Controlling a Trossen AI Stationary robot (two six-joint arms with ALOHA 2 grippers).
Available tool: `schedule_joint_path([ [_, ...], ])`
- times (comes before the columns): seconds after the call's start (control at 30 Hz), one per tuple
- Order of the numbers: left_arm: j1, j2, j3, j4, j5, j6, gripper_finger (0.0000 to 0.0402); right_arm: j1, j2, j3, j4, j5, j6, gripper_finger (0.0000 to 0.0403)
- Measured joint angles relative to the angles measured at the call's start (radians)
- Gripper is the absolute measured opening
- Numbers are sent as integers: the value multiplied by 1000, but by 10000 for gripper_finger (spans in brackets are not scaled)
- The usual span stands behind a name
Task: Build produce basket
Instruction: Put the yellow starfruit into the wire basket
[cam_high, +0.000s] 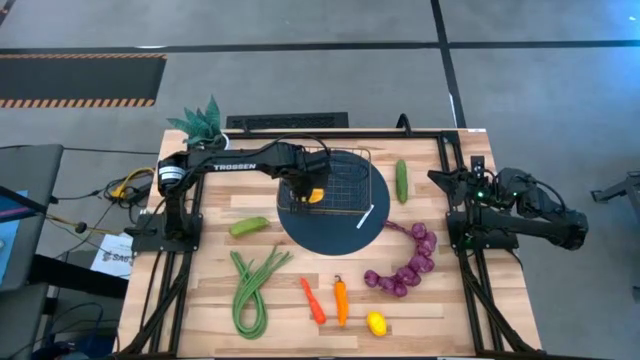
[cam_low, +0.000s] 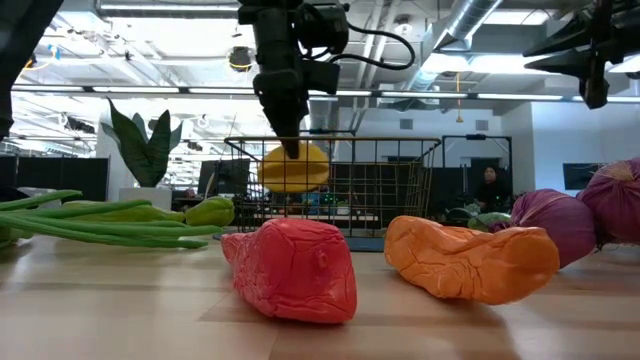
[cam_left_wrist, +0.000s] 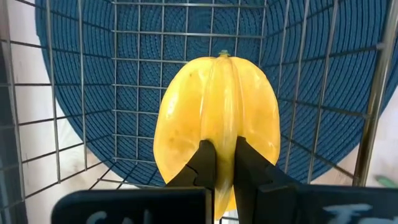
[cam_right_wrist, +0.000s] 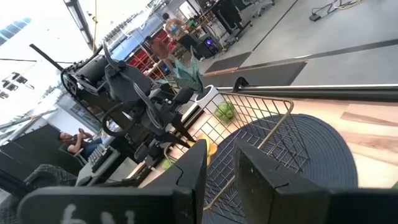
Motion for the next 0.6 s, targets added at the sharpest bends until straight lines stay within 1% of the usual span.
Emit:
schedule_joint_path([
  [0.47, -4, 0, 0, -7, -2, -20, 1, 0, 0, 0, 0, -11, 0, 102],
  [0.53, -3, 0, 0, -10, 7, -38, 7, 0, 0, 0, 1, -13, -4, 102],
  [0.6, -4, 0, 0, -12, 9, -68, 22, 0, 0, 0, 1, -13, -6, 102],
])
